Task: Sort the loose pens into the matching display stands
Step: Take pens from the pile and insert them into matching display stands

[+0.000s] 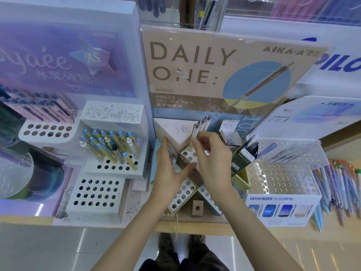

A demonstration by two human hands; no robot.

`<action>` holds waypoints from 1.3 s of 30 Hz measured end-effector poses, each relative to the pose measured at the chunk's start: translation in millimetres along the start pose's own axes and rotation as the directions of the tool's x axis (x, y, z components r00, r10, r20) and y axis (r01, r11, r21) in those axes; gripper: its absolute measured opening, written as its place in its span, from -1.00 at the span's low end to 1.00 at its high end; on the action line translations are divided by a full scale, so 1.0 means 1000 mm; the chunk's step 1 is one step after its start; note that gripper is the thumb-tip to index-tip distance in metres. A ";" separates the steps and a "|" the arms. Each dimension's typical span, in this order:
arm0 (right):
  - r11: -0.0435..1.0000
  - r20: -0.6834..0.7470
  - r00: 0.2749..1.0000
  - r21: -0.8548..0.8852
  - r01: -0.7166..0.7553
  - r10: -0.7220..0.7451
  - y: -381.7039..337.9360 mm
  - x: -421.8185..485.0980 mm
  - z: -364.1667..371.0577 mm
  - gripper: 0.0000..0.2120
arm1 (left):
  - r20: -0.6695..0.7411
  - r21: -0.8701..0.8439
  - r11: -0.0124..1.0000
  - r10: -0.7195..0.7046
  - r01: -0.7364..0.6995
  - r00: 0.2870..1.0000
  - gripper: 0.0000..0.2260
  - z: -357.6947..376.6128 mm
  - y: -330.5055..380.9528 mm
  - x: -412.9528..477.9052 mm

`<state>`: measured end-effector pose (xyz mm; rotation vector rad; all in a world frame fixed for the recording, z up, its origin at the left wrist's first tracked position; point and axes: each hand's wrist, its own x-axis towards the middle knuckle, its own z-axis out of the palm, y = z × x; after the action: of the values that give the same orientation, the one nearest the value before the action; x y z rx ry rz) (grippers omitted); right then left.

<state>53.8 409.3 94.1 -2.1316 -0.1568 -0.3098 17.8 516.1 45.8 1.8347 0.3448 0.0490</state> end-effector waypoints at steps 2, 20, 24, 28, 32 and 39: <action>0.972 0.098 0.980 0.147 -0.185 0.172 -0.002 -0.006 -0.009 -0.80 | -0.028 0.031 1.000 -0.003 0.004 1.000 -0.15 -0.004 0.008 -0.005; 0.767 0.231 0.756 0.058 -0.639 0.612 0.155 -0.204 -0.212 -0.87 | 0.503 0.175 0.955 -0.297 0.241 0.811 -0.95 0.124 -0.020 -0.166; 0.699 0.183 0.690 0.020 -0.715 0.700 0.212 -0.241 -0.280 -0.88 | 0.523 0.242 0.952 -0.291 0.188 0.801 -0.93 0.192 -0.014 -0.178; 0.678 0.182 0.664 -0.022 -0.735 0.725 0.264 -0.248 -0.343 -0.86 | 0.518 0.279 0.949 -0.279 0.148 0.808 -0.89 0.258 0.007 -0.189; 0.703 0.256 0.665 -0.097 -0.705 0.702 0.301 -0.226 -0.384 -0.88 | 0.482 0.315 0.933 -0.316 0.174 0.817 -0.93 0.301 0.018 -0.202; 0.797 0.316 0.742 -0.087 -0.598 0.591 0.333 -0.143 -0.401 -0.91 | 0.362 0.276 0.891 -0.443 0.359 0.820 -0.78 0.328 0.025 -0.216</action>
<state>-71.0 -106.9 -4.0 -2.0725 0.3366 0.4320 -114.7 147.7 4.5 1.8703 0.4390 -0.6900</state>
